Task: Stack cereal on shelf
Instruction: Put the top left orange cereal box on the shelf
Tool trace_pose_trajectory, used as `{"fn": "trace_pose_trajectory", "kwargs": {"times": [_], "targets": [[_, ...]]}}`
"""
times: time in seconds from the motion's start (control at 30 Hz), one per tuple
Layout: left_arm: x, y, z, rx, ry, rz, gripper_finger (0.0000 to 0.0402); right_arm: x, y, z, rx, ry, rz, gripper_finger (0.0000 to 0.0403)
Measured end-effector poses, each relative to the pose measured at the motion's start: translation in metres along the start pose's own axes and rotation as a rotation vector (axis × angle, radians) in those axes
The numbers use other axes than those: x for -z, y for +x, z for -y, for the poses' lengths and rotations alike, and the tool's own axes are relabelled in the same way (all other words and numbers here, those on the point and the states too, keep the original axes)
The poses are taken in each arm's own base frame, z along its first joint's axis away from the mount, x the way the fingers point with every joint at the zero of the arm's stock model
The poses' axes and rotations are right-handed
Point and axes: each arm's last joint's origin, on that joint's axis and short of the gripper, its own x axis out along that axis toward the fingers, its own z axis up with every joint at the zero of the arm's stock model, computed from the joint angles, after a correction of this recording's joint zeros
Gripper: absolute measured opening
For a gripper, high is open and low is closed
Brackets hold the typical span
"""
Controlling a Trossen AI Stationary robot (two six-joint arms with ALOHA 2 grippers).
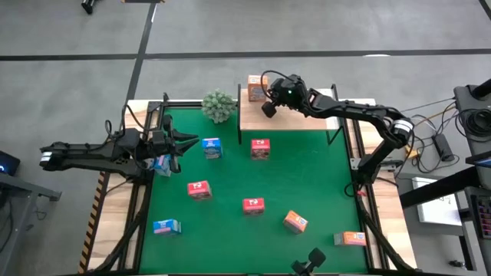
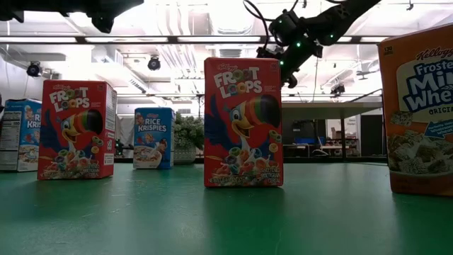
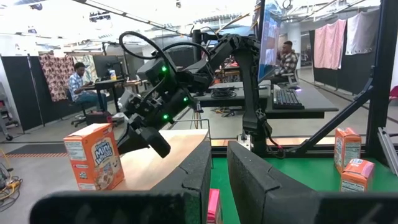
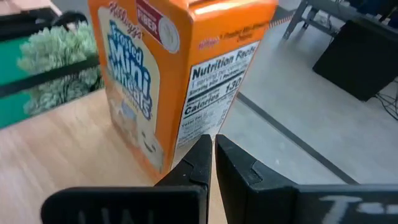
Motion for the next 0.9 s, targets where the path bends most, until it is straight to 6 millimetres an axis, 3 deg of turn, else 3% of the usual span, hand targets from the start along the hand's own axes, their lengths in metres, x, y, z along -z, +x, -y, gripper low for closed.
{"fn": "trace_pose_trajectory", "kwargs": {"times": [0.37,0.9], "targets": [[0.0,0.0,0.0,0.0,0.0,0.0,0.0037,0.008,0.013,-0.004,-0.001,-0.004,-0.012,0.0012],[0.0,0.0,0.0,0.0,0.0,0.0,0.0037,0.007,0.011,-0.011,-0.019,-0.01,-0.002,0.0012]]}}
